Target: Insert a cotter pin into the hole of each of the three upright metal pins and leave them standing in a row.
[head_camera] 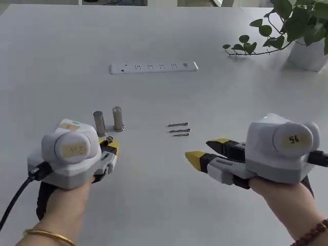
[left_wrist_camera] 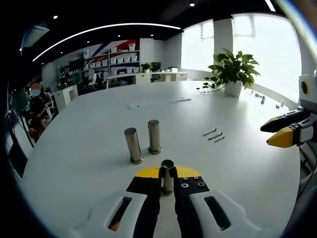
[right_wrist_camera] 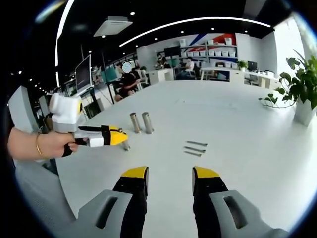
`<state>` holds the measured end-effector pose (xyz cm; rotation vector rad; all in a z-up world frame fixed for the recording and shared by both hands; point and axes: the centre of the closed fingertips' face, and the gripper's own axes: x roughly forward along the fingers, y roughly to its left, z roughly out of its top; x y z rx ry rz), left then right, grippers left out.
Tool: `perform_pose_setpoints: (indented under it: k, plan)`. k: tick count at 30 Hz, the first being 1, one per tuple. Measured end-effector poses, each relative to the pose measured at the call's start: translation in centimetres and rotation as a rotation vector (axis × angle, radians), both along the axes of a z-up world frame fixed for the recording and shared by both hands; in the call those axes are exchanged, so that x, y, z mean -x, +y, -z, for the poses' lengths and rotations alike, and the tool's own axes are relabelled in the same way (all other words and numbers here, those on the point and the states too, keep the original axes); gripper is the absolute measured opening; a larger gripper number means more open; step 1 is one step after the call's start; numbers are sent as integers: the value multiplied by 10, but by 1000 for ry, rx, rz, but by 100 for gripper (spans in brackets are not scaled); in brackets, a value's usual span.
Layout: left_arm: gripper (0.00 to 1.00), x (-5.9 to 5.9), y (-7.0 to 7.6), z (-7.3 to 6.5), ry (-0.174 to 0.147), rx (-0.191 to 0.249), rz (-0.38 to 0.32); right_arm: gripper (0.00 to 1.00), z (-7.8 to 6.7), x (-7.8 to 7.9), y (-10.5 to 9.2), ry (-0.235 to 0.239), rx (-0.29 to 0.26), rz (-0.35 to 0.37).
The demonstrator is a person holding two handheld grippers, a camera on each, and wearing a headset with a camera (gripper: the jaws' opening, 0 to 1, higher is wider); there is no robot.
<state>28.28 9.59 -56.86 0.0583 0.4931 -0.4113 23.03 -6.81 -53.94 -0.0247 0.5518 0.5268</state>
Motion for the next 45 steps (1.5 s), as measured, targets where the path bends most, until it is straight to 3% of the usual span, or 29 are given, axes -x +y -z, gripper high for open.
perform_pose_setpoints:
  k: [4, 12, 23, 31, 37, 40, 45]
  plan:
    - [7, 6, -1, 1, 4, 15, -31, 32, -3, 1, 1, -7, -14, -1]
    - [7, 13, -1, 2, -5, -9, -51, 32, -3, 6, 2, -8, -14, -7]
    - [8, 9, -1, 2, -18, -26, -61, 33, 1, 9, -1, 4, -10, -9]
    - [19, 11, 1, 4, -12, -42, -60, 33, 1, 8, -1, 3, -3, -16]
    - [29, 18, 1, -1, -9, -47, -32, 34, -1, 2, 0, -4, 46, -70]
    - [36, 25, 1, -8, -37, -82, 14, 35, -5, -5, 0, -13, 76, -110]
    - [47, 34, 4, -12, -38, -78, 40, 34, 0, -18, -3, -10, 178, -192]
